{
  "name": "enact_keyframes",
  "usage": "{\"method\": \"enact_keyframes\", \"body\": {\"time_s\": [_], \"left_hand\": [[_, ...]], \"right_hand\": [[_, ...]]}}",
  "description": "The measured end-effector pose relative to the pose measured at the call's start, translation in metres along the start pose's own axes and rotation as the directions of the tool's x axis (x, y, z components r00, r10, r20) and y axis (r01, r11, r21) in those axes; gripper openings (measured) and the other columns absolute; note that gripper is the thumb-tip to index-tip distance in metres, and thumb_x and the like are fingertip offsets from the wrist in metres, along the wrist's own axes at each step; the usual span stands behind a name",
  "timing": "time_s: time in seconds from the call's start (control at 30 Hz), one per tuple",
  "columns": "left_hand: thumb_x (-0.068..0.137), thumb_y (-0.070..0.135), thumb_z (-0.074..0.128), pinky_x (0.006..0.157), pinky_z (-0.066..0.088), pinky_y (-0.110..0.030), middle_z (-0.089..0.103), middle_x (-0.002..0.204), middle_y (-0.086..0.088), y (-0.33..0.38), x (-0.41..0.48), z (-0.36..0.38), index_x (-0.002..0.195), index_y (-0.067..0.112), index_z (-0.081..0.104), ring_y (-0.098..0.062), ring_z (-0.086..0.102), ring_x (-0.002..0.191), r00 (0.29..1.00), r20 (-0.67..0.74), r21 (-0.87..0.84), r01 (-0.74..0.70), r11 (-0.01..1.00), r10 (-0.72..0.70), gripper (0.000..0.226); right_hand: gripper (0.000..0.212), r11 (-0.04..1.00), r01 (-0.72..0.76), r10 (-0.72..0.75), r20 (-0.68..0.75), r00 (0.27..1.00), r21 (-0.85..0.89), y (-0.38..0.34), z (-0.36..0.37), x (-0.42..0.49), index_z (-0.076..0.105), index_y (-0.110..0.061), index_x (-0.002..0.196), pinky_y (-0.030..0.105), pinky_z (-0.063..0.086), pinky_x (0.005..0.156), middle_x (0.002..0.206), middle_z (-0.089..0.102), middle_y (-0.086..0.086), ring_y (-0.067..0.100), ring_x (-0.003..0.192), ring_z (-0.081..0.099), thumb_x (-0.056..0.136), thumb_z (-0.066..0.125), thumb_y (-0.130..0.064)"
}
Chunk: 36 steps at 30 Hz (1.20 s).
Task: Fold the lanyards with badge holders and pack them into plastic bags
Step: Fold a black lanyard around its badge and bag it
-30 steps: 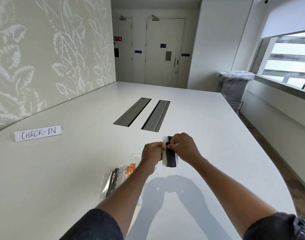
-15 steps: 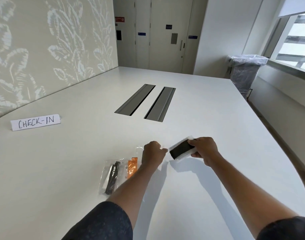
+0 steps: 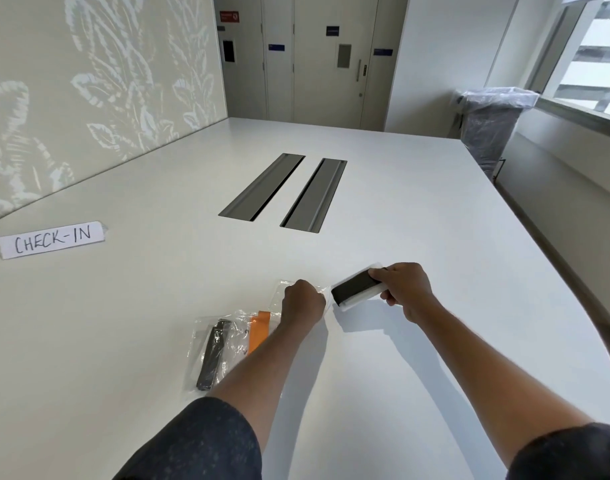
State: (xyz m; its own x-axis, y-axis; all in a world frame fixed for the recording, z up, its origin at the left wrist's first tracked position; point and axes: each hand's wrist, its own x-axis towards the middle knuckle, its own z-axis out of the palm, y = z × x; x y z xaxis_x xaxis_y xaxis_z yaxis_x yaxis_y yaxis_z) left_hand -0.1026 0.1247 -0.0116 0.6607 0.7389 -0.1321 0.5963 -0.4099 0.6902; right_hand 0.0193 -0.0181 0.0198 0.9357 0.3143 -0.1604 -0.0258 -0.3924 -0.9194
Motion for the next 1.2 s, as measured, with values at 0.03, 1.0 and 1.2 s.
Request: {"method": "enact_keyframes", "body": {"time_s": [0.03,1.0,1.2], "left_hand": [[0.086,0.003,0.049,0.065,0.037,-0.03,0.068,0.086,-0.022,0.0,-0.002,-0.001,0.066,0.001,0.055,-0.037,0.06,0.083,1.0,-0.007,0.015,-0.013,1.0,0.013,0.021],[0.082,0.007,0.051,0.055,0.039,-0.03,0.062,0.06,-0.01,0.053,-0.074,-0.021,0.053,0.01,0.053,-0.03,0.041,0.058,0.951,-0.172,-0.276,-0.297,0.914,0.257,0.029],[0.085,0.013,0.051,0.065,0.05,-0.019,0.075,0.097,-0.002,0.051,-0.08,-0.036,0.087,0.014,0.075,-0.022,0.069,0.085,0.99,-0.102,-0.394,-0.134,0.909,0.101,0.024]], "right_hand": [[0.028,1.0,0.013,-0.013,0.01,1.0,-0.014,-0.002,0.001,-0.002,0.065,0.006,0.077,0.02,0.038,0.036,0.053,0.056,0.009,0.014,0.032,0.049,0.075,0.077,-0.02],[0.02,1.0,-0.011,0.013,0.214,0.977,-0.008,-0.033,0.018,-0.088,0.063,-0.006,0.074,0.021,0.042,0.041,0.067,0.062,0.005,0.02,0.042,0.058,0.085,0.047,-0.011],[0.023,0.998,-0.002,-0.032,0.513,0.858,0.067,-0.034,0.015,-0.091,0.068,-0.006,0.086,0.03,0.053,0.071,0.077,0.063,0.005,0.023,0.075,0.058,0.09,0.048,-0.016]]}}
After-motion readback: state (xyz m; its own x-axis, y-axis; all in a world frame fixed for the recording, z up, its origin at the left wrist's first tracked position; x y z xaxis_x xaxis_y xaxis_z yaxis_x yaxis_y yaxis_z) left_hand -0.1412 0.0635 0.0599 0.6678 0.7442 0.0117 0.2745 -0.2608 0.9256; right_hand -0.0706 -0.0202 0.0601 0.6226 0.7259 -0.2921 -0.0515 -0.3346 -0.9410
